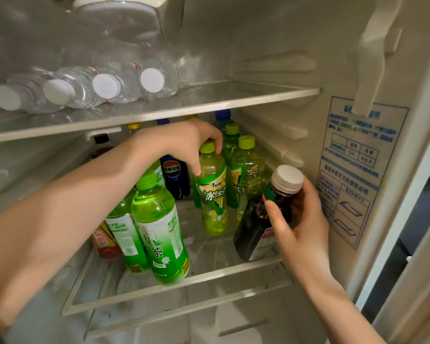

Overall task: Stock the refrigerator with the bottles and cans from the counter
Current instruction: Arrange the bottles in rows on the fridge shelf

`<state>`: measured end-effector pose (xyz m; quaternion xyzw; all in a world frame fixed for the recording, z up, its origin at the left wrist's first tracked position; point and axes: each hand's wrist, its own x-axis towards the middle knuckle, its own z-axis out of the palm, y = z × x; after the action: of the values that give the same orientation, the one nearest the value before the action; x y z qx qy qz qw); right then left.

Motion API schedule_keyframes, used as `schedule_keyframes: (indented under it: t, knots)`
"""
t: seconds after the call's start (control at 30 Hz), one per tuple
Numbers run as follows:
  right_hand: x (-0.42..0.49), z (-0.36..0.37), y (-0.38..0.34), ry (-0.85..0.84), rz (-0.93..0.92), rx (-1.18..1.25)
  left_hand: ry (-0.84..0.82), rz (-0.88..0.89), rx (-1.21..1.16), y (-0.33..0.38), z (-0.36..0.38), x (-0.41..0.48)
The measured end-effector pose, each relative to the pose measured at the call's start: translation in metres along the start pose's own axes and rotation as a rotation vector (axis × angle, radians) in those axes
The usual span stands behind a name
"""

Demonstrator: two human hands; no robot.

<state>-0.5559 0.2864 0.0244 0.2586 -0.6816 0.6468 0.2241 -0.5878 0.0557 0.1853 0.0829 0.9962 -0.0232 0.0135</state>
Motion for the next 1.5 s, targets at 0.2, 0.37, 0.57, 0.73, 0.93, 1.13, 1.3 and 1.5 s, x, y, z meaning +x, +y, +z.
schedule_keyframes:
  t: [0.2, 0.37, 0.57, 0.73, 0.93, 1.13, 1.3, 1.5]
  knots:
    - [0.002, 0.001, -0.001, -0.030, 0.004, -0.025, -0.040, -0.019, 0.050, -0.002, 0.001, 0.008]
    - [0.003, -0.001, 0.000, -0.020, -0.008, -0.041, -0.005, -0.024, 0.020, 0.003, 0.008, 0.010]
    - [0.003, -0.003, 0.001, -0.028, -0.014, -0.047, -0.023, -0.030, 0.017, 0.001, 0.007, 0.010]
    - [0.004, -0.002, 0.003, -0.032, -0.005, -0.021, -0.042, -0.020, -0.007, 0.002, 0.007, 0.010]
    - [0.003, 0.000, 0.006, -0.023, 0.012, 0.011, 0.070, 0.006, -0.127, 0.020, -0.007, 0.015]
    - [0.003, -0.001, 0.007, -0.033, 0.024, 0.005, 0.087, 0.104, -0.151, 0.055, -0.010, 0.030]
    - [0.002, -0.002, 0.005, -0.034, 0.017, 0.015, 0.103, 0.144, -0.021, 0.056, -0.005, 0.037]
    - [0.001, -0.003, 0.006, -0.041, 0.006, 0.022, 0.156, 0.115, 0.054, 0.057, -0.004, 0.040]
